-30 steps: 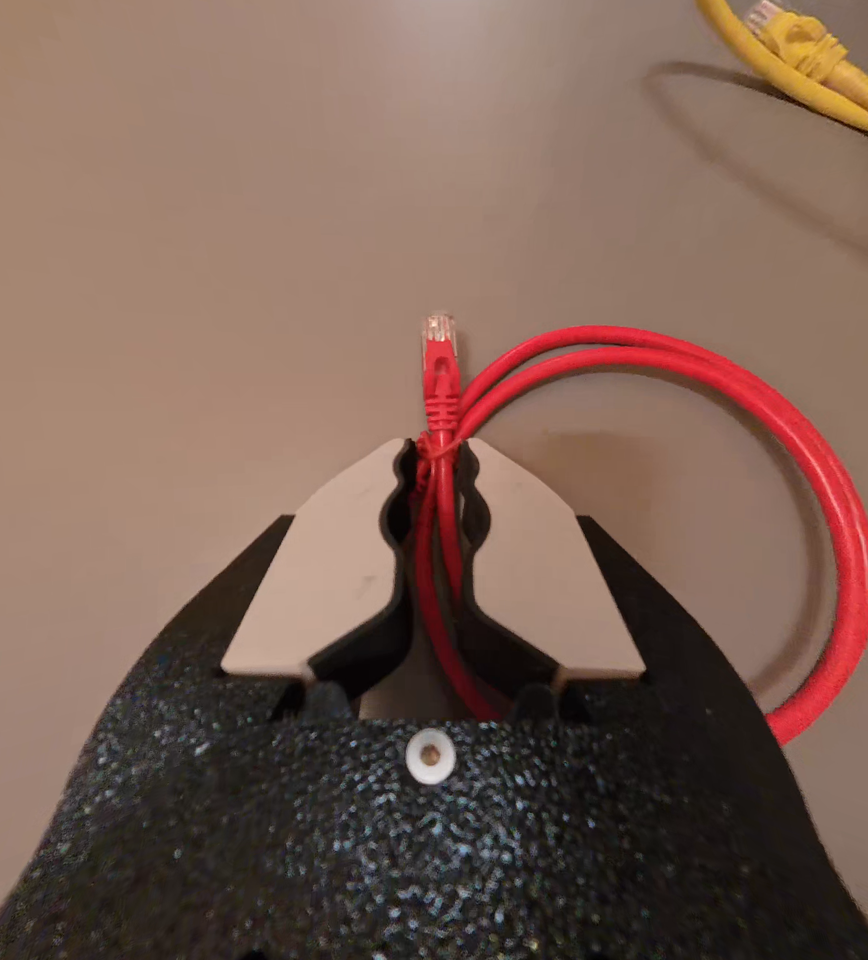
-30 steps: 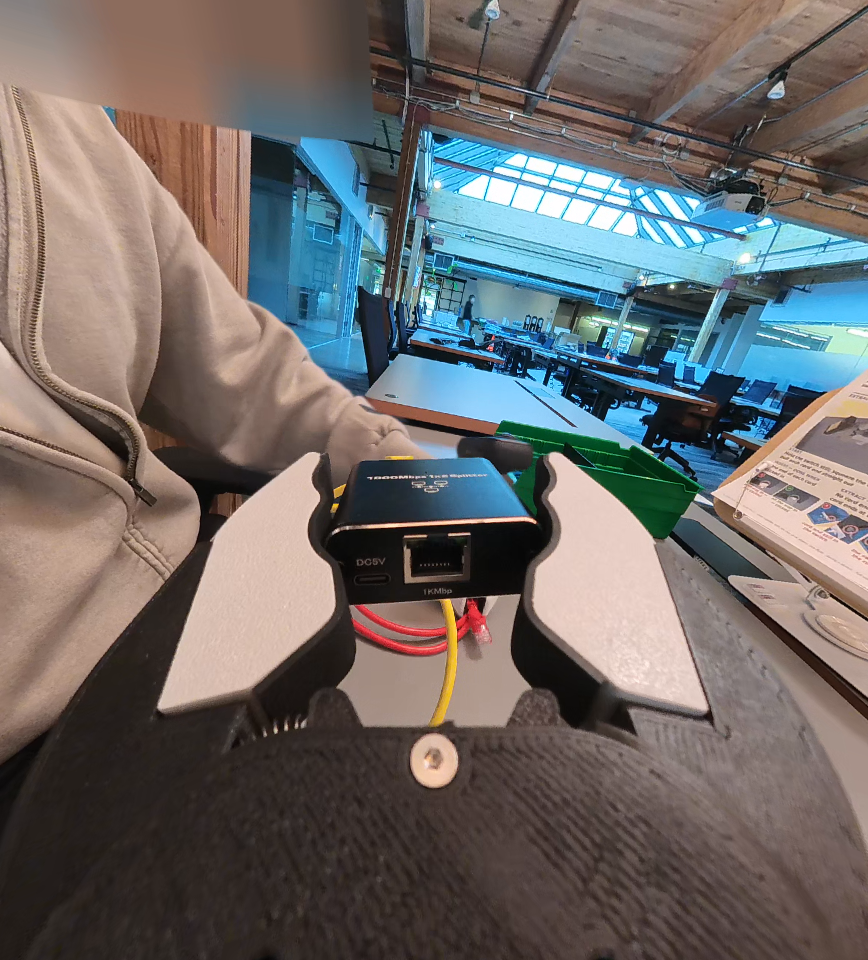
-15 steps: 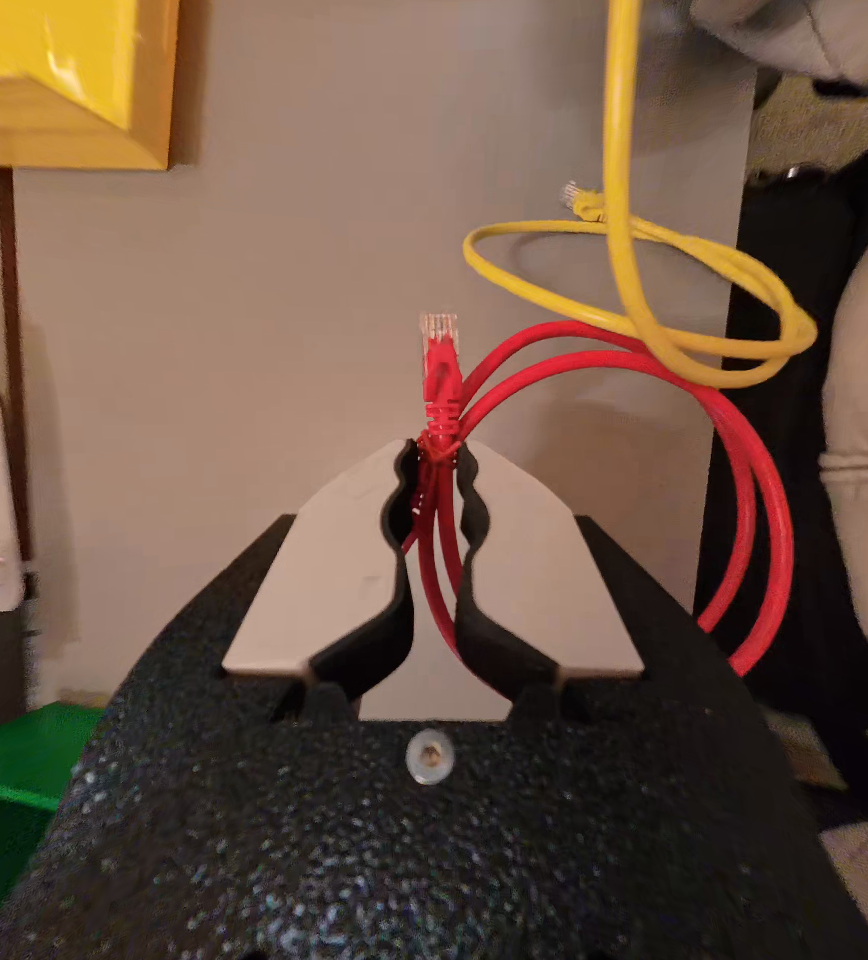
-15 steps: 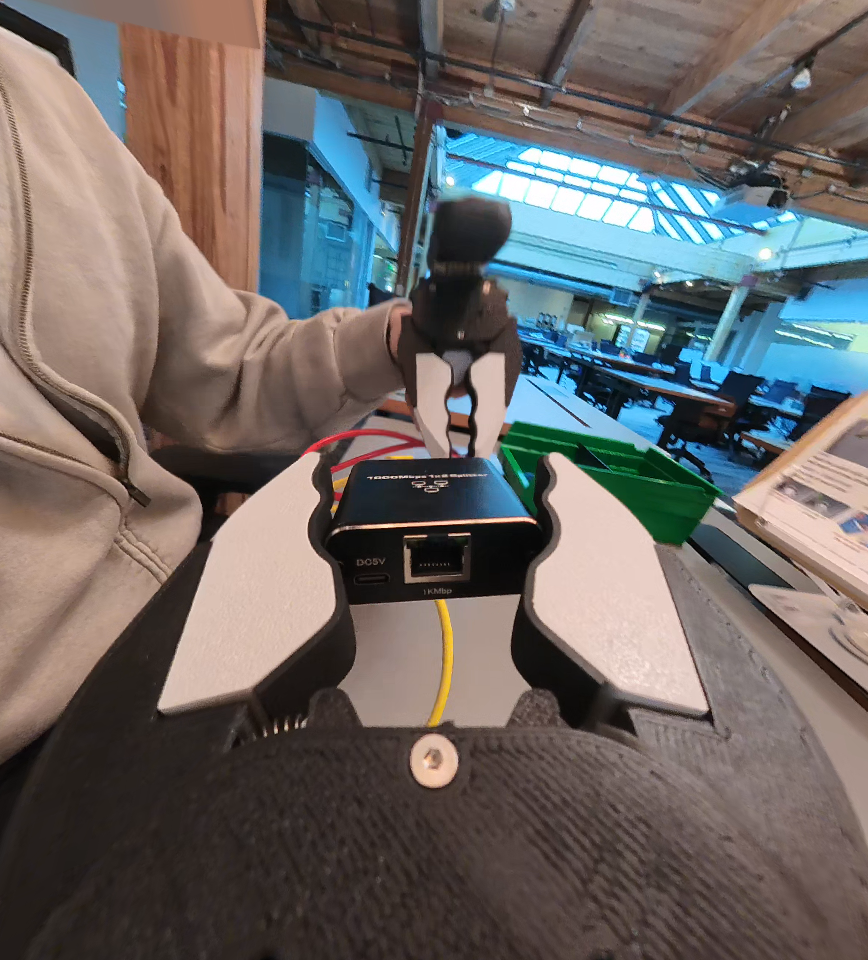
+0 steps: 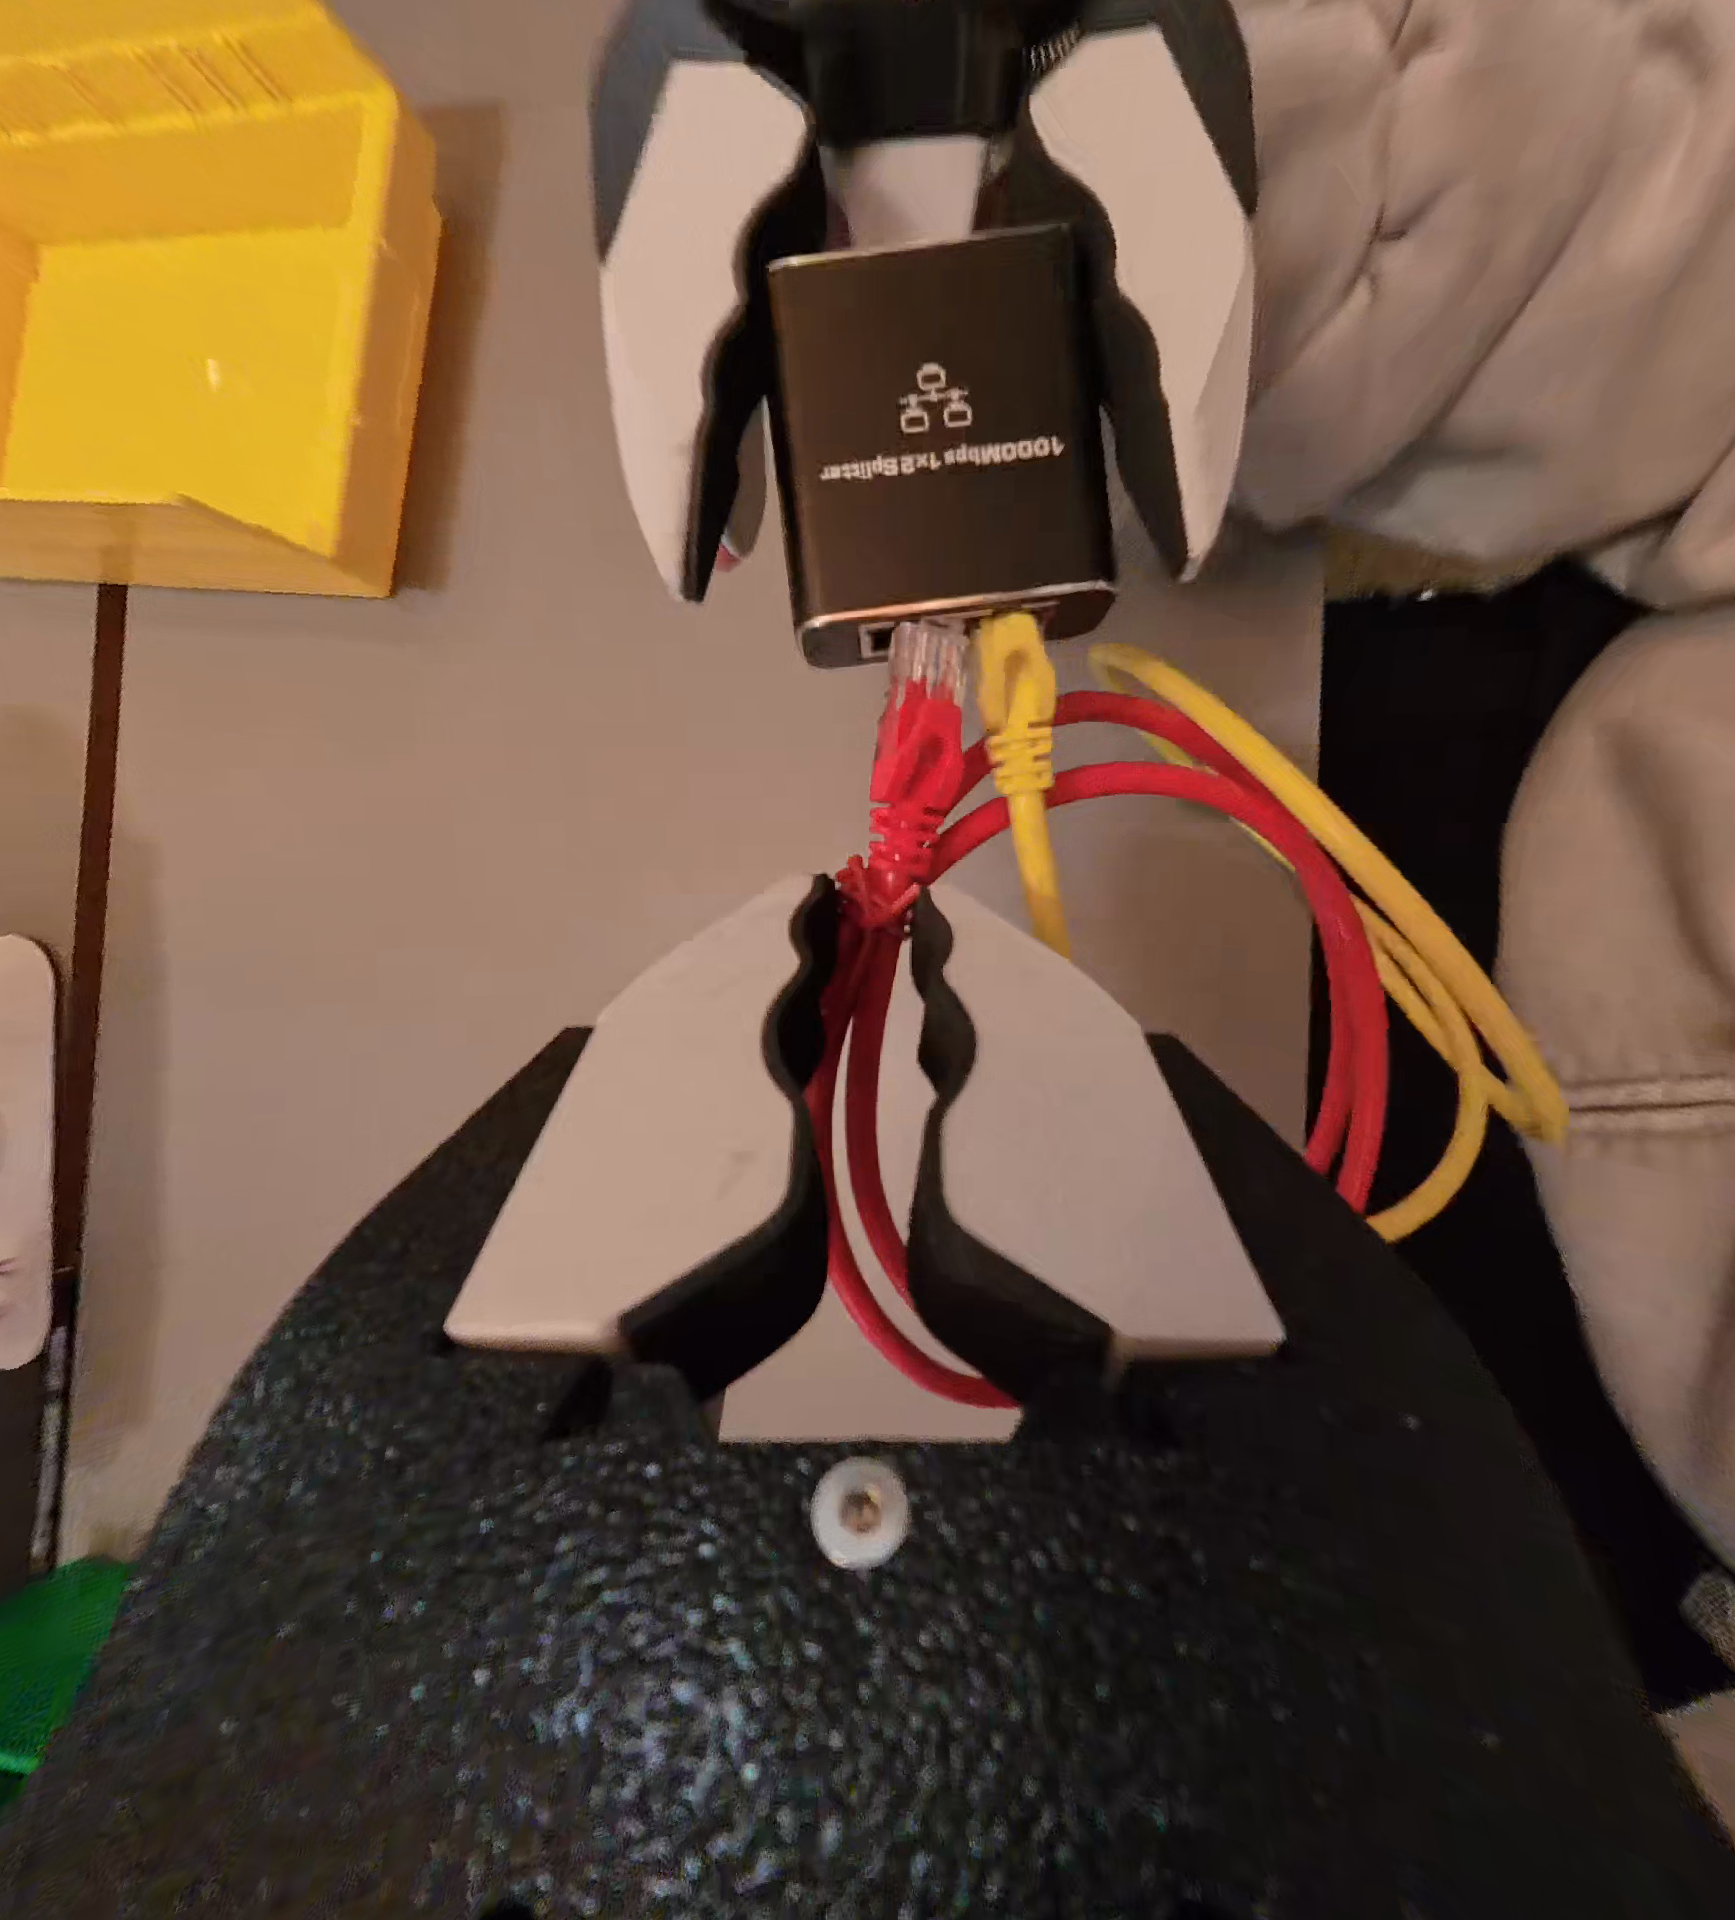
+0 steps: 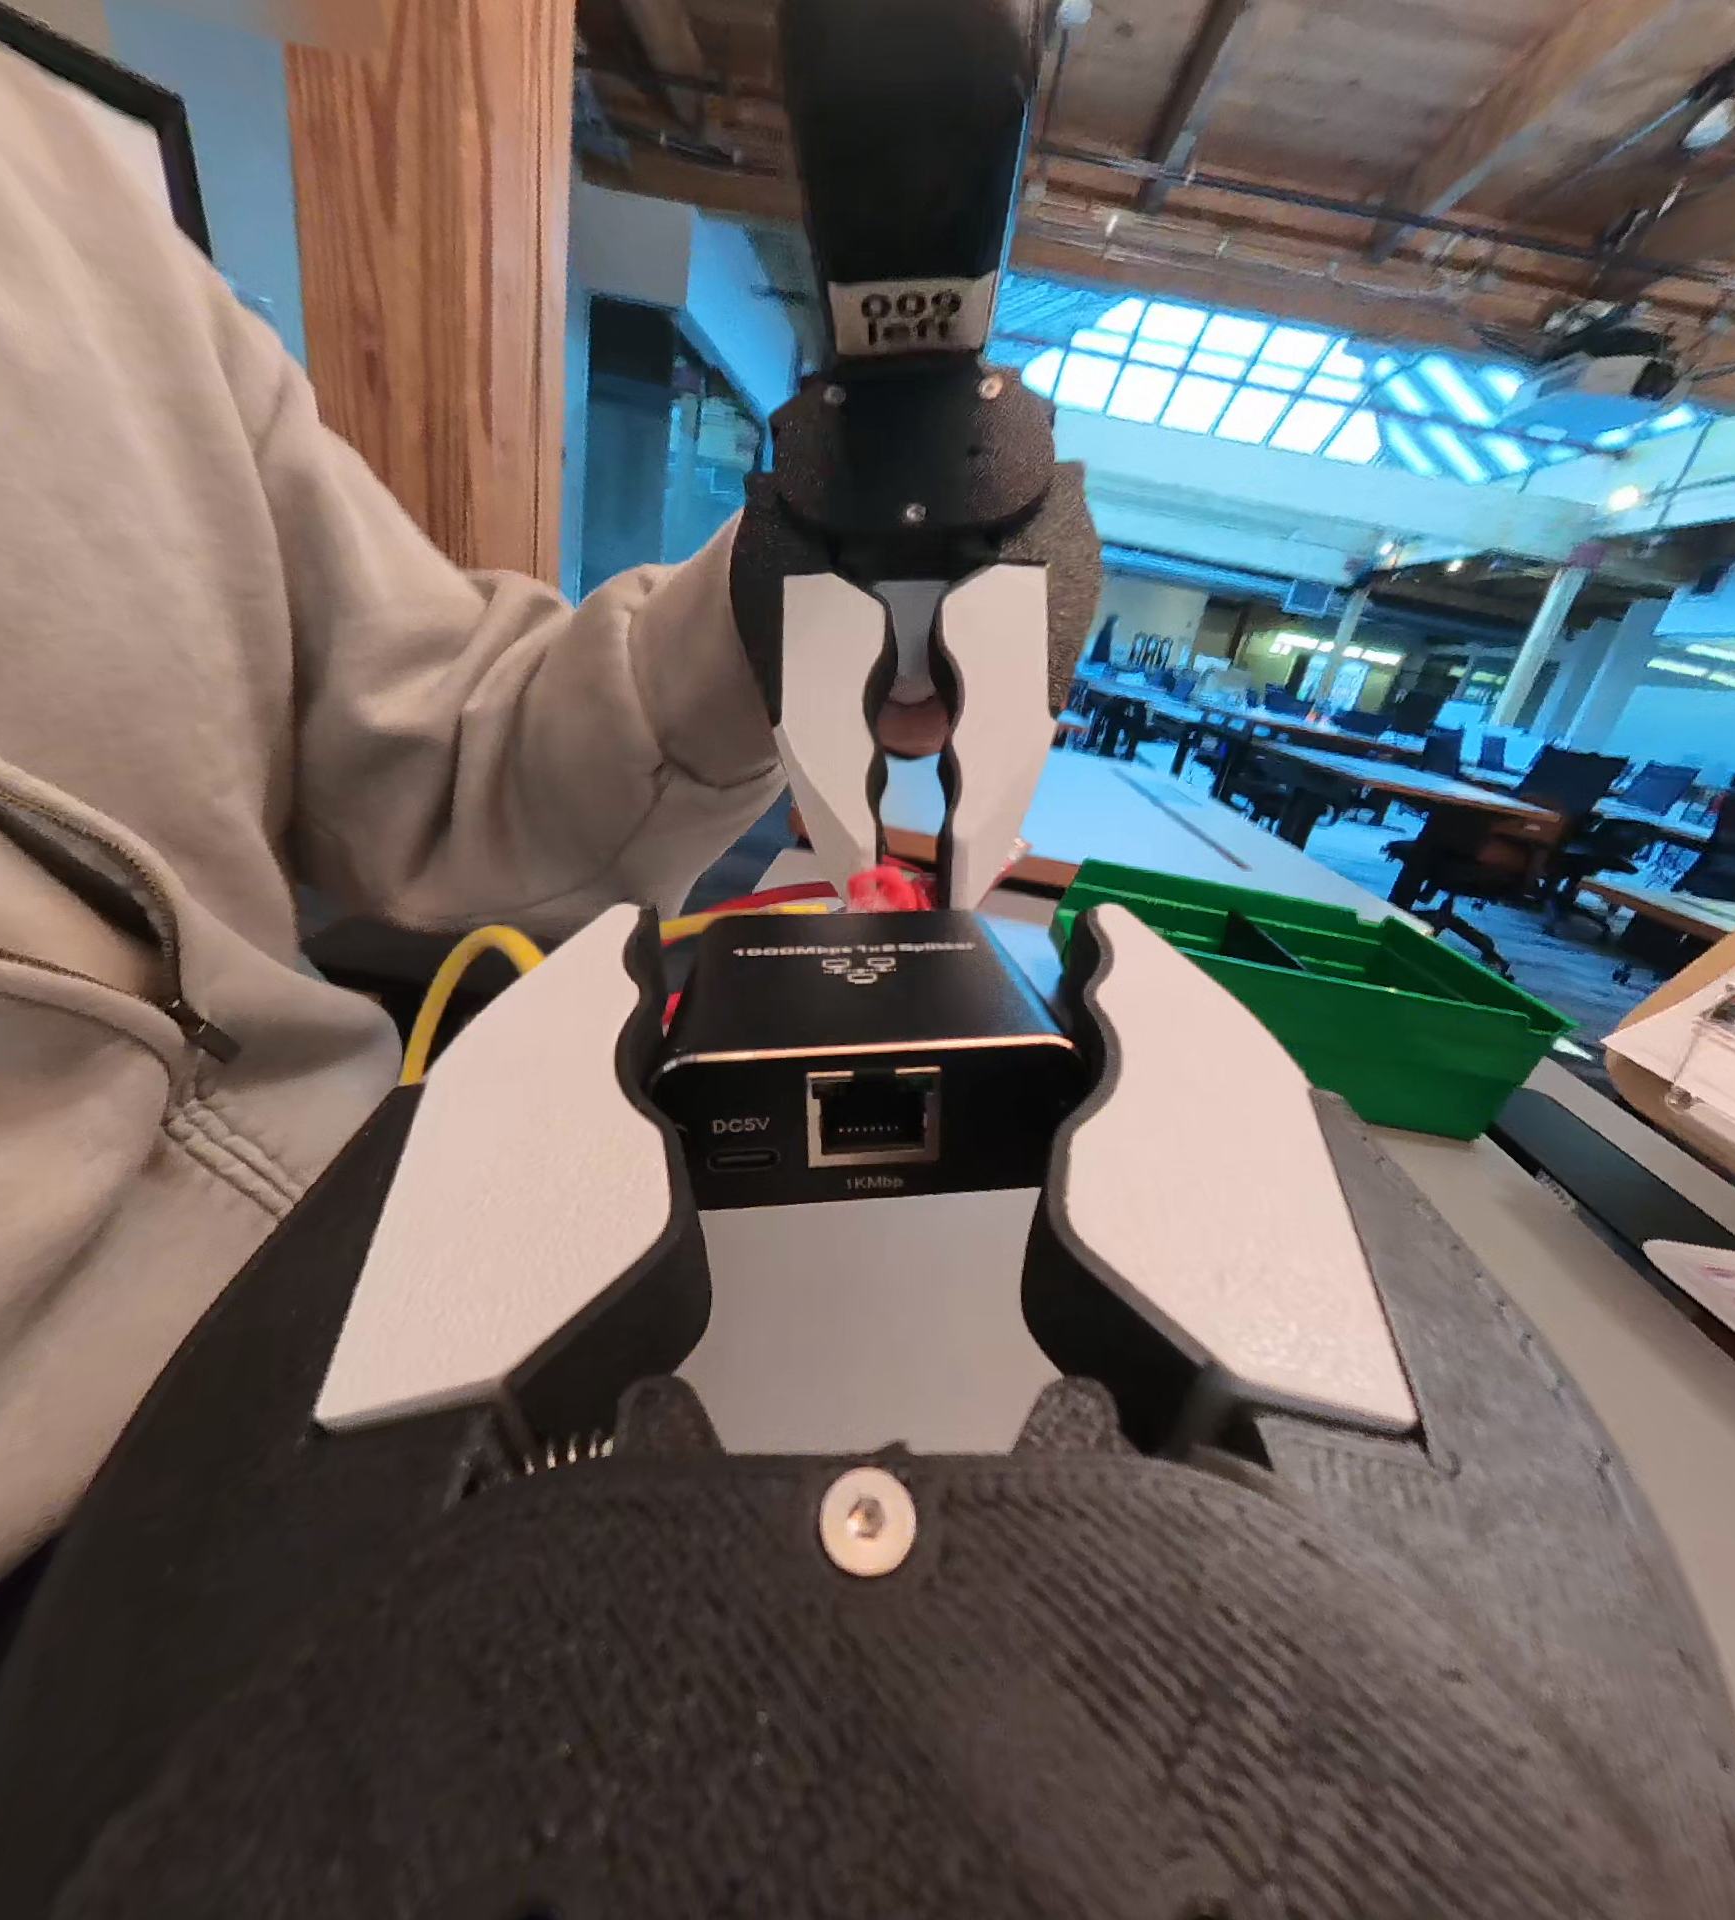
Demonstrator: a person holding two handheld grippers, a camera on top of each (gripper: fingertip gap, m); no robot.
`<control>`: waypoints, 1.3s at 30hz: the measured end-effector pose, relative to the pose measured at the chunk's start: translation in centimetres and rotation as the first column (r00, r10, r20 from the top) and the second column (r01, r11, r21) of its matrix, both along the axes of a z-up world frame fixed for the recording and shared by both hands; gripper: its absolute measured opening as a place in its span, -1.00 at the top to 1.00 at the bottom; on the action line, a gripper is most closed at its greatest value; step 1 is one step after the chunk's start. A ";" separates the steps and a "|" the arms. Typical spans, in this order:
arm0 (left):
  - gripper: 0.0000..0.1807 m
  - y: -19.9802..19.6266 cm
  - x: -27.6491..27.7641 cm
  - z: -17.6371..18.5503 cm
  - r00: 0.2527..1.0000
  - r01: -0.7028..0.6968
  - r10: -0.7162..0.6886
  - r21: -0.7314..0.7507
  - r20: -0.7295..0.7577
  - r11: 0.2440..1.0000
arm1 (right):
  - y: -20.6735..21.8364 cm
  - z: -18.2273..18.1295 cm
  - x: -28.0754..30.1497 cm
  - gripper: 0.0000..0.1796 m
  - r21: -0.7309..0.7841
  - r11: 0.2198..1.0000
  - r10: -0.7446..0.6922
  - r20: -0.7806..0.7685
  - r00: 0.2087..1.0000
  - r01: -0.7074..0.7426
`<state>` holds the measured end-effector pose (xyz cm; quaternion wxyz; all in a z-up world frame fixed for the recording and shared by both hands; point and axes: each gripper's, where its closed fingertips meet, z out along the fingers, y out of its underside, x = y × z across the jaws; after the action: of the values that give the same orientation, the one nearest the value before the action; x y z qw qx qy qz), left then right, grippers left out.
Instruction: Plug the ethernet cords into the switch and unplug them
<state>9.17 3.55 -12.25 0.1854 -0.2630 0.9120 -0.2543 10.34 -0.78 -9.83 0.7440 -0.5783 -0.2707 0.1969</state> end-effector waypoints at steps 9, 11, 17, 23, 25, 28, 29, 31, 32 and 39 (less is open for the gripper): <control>0.87 0.5 0.4 -1.1 0.989 -0.140 0.138 -0.036 -0.051 0.989 | 0.8 0.0 0.1 0.15 0.037 0.999 -0.012 -0.033 0.999 0.013; 0.87 0.6 0.4 -1.3 0.987 -0.150 0.147 -0.054 -0.065 0.987 | 0.8 -0.1 0.1 0.15 0.034 0.999 -0.018 -0.021 1.000 0.019; 0.87 0.5 0.1 -2.1 0.975 -0.170 0.160 -0.052 -0.155 0.984 | 1.0 -0.6 0.0 0.15 0.016 0.998 -0.068 0.072 0.995 0.067; 0.87 0.1 -0.2 -2.8 0.961 -0.141 0.119 -0.074 -0.250 0.987 | 0.8 -0.9 -0.5 0.15 -0.006 0.996 -0.089 0.176 0.980 0.092; 0.87 0.1 -0.3 -3.1 0.958 -0.141 0.122 -0.054 -0.259 0.989 | 1.0 -1.3 -0.6 0.15 -0.016 0.993 -0.109 0.229 0.967 0.116; 0.87 0.3 -0.4 -3.7 0.953 -0.142 0.131 -0.022 -0.274 0.990 | 1.2 -1.8 -0.8 0.15 -0.048 0.987 -0.133 0.314 0.940 0.155; 0.87 0.2 -0.5 -3.9 0.951 -0.134 0.125 -0.013 -0.281 0.991 | 1.2 -2.0 -0.9 0.15 -0.057 0.985 -0.134 0.338 0.932 0.162; 0.87 0.1 -0.7 -4.1 0.949 -0.121 0.115 -0.001 -0.295 0.993 | 1.1 -2.2 -1.1 0.15 -0.075 0.983 -0.129 0.366 0.922 0.167; 0.87 0.1 -0.7 -4.2 0.948 -0.112 0.109 0.009 -0.299 0.994 | 1.1 -2.3 -1.2 0.15 -0.080 0.983 -0.125 0.371 0.920 0.166; 0.87 -0.4 -2.1 -4.2 0.919 -0.002 0.012 0.025 -0.395 1.000 | 1.1 -2.4 -2.4 0.15 -0.086 0.994 -0.037 0.323 0.946 0.068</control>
<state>7.05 3.11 -16.46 0.0019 -0.3097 0.9328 -0.1843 7.89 0.27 -12.25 0.6665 -0.6446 -0.3627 0.0933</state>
